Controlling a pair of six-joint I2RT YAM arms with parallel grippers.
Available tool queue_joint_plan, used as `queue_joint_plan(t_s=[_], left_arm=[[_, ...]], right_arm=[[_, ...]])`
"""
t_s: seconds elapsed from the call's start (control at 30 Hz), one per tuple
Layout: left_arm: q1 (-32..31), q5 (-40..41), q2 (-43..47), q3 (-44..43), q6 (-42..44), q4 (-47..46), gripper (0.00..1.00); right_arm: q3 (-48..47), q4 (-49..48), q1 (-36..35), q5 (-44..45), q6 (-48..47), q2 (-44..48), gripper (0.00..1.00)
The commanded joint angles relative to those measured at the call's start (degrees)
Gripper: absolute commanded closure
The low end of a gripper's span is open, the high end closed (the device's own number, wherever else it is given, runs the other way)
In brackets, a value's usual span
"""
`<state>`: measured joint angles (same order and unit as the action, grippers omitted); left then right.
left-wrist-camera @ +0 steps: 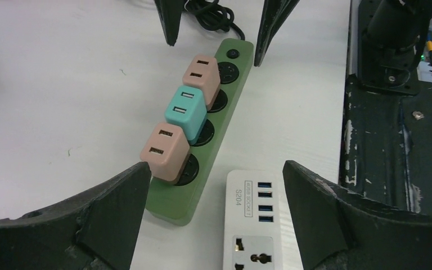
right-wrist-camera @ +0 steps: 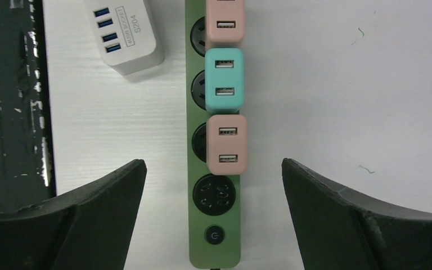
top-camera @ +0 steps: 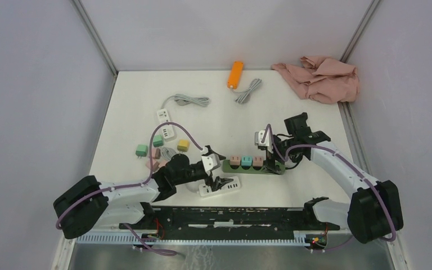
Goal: Pull the plug off the socket
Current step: Remove the plug from the socket.
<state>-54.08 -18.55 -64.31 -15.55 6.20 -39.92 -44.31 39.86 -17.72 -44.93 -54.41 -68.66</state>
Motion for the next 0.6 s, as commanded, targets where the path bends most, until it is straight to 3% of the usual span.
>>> queue_joint_plan(t_s=[0.0, 0.3, 0.57], left_arm=[[-0.1, -0.1, -3.2, -1.1, 8.8, -7.4, 0.06], [3.6, -3.7, -15.5, -4.7, 11.0, -15.0, 0.1], [5.2, -6.7, -22.7, -7.8, 11.9, -18.7, 0.13]], right_arm=[[0.3, -8.6, -3.1, 5.2, 0.1, -1.7, 0.04], [-0.6, -10.1, -8.4, 9.3, 0.9, -6.3, 0.25], [-2.1, -6.9, -9.1, 10.3, -1.4, -8.2, 0.62]])
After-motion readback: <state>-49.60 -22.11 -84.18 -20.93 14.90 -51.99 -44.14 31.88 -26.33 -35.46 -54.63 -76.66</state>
